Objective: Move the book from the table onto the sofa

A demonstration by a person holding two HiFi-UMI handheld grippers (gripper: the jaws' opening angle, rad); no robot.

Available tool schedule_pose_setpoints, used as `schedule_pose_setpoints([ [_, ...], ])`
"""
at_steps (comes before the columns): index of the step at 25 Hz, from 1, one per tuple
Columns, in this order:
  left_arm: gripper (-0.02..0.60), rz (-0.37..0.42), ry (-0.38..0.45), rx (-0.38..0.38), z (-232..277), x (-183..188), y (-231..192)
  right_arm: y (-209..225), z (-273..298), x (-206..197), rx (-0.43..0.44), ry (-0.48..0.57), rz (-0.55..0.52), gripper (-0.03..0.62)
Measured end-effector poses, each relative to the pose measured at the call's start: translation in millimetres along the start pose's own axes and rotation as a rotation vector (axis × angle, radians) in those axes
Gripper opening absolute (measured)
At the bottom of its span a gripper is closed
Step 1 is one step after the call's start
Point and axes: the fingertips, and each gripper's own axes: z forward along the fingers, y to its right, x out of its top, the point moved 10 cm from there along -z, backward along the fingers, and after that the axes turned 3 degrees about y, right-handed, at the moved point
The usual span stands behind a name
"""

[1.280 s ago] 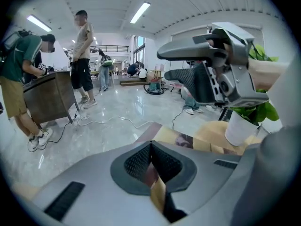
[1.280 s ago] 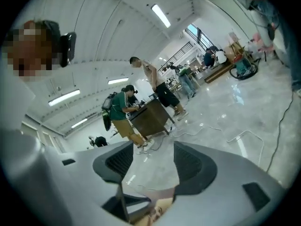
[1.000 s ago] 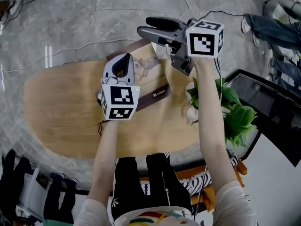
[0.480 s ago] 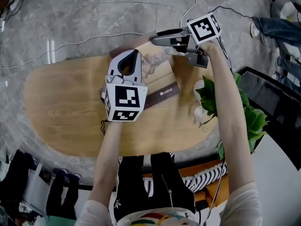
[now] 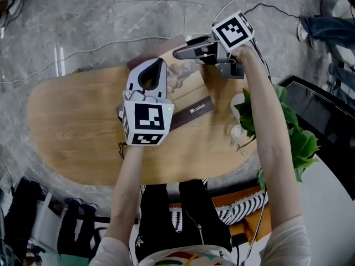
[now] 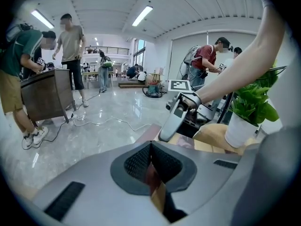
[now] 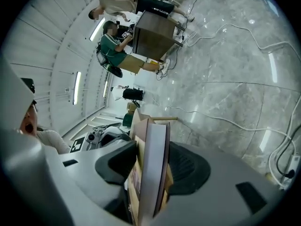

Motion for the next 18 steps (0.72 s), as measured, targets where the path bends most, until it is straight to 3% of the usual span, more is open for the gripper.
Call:
schedule_pose_setpoints([
  [7, 0.008, 0.028, -0.004, -0.002, -0.3, -0.9, 2.0, 0.9, -0.2, -0.3, 0.002, -0.008, 0.003, 0.201],
  [13, 0.008, 0.020, 0.020, 0.002, -6.3, 6.9, -4.1, -13.5, -7.0, 5.1, 0.099, 0.086, 0.047, 0.163],
  [18, 0.008, 0.041, 0.073, 0.011, -21.1, 28.9, -5.6, -43.4, -5.3, 7.6, 0.057, 0.037, -0.014, 0.161],
])
